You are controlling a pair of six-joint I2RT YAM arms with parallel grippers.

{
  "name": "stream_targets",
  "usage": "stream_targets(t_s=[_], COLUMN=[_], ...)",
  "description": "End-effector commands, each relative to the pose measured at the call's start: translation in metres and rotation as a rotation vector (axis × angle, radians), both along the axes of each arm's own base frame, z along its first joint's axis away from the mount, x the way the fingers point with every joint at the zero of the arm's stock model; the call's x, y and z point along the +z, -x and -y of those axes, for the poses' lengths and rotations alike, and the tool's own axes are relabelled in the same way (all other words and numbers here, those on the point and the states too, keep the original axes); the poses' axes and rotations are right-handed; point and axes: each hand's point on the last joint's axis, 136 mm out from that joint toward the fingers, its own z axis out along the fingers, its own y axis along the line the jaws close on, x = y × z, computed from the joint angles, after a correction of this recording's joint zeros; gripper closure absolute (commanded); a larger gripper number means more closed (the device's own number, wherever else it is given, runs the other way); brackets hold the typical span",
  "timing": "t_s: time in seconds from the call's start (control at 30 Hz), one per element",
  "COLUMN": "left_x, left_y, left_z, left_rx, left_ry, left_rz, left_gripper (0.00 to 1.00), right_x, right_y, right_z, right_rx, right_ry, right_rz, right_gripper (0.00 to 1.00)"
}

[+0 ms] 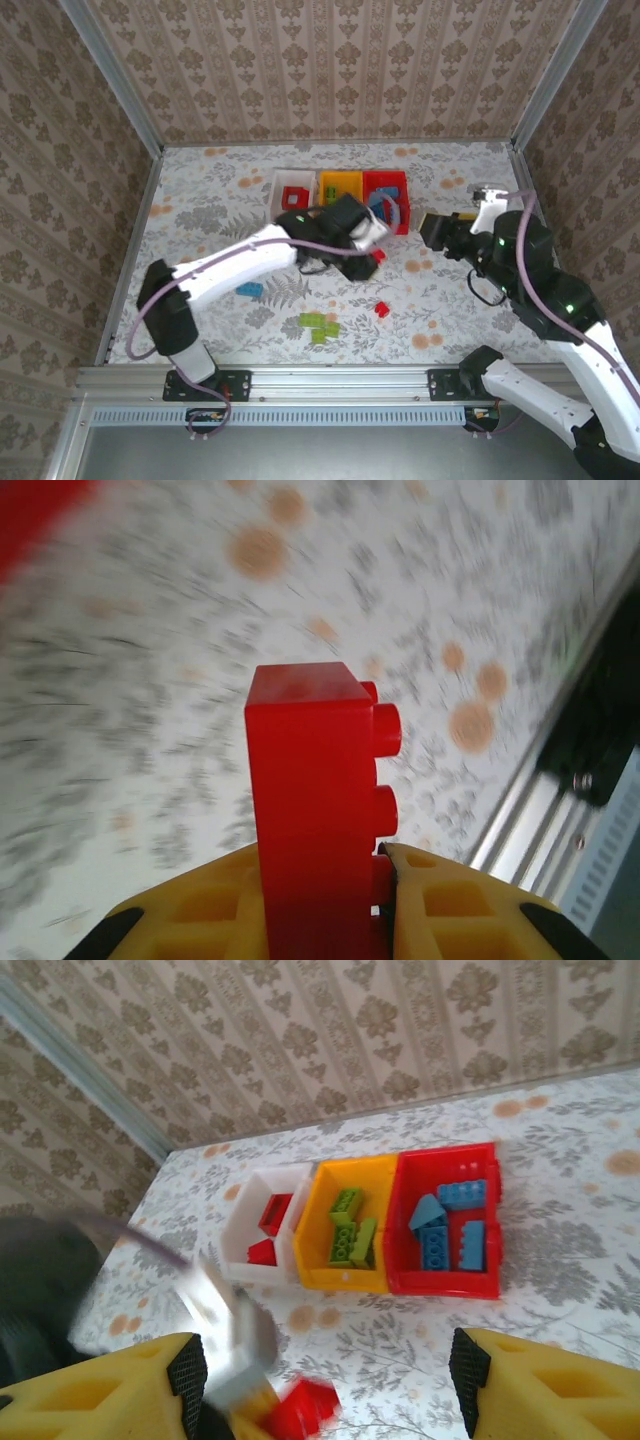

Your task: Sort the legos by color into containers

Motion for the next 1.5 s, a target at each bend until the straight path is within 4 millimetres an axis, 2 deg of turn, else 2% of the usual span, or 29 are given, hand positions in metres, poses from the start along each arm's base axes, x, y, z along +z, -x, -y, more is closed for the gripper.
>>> stream_targets(t_s=[0.0,0.17,0.23,0.33,0.47,0.63,0.87,1.03,1.13,1.27,1.37,1.47], left_x=[-0.002,-0.002,-0.007,-0.024,-0.049,-0.074,-0.100,-0.111,-0.110,-0.093,-0.067,-0.039], left_y=[-0.036,-0.117,-0.147,-0.190,-0.232,-0.265,-0.279,-0.273,-0.269,-0.264,-0.260,-0.249], left_z=[-0.043,-0.117,-0.138,-0.163,-0.181,-0.182,-0.170,-0.166,-0.163,-0.161,-0.162,-0.166], left_rx=[0.184,0.462,0.536,0.628,0.704,0.749,0.758,0.752,0.748,0.753,0.782,0.830], left_ry=[-0.004,-0.001,-0.027,-0.078,-0.170,-0.240,-0.255,-0.280,-0.287,-0.273,-0.238,-0.187], left_rz=[-0.079,-0.109,-0.100,-0.102,-0.094,-0.098,-0.131,-0.149,-0.151,-0.128,-0.098,-0.075], left_gripper=[0.78,0.78,0.77,0.77,0.77,0.76,0.72,0.60,0.53,0.52,0.52,0.49], right_x=[-0.006,-0.033,-0.044,-0.059,-0.084,-0.109,-0.120,-0.128,-0.130,-0.133,-0.139,-0.154], right_y=[-0.020,-0.046,-0.059,-0.084,-0.113,-0.143,-0.159,-0.159,-0.157,-0.152,-0.143,-0.129], right_z=[-0.045,-0.120,-0.142,-0.162,-0.187,-0.203,-0.204,-0.196,-0.194,-0.190,-0.189,-0.195], right_rx=[0.172,0.365,0.395,0.376,0.380,0.369,0.350,0.339,0.339,0.355,0.390,0.451], right_ry=[-0.005,0.065,0.052,-0.002,0.002,-0.023,-0.056,-0.057,-0.048,-0.010,0.051,0.144], right_rz=[0.011,0.011,-0.006,-0.017,-0.080,-0.175,-0.228,-0.257,-0.265,-0.262,-0.250,-0.238], right_gripper=[0.32,0.31,0.31,0.31,0.30,0.30,0.31,0.31,0.30,0.30,0.30,0.30])
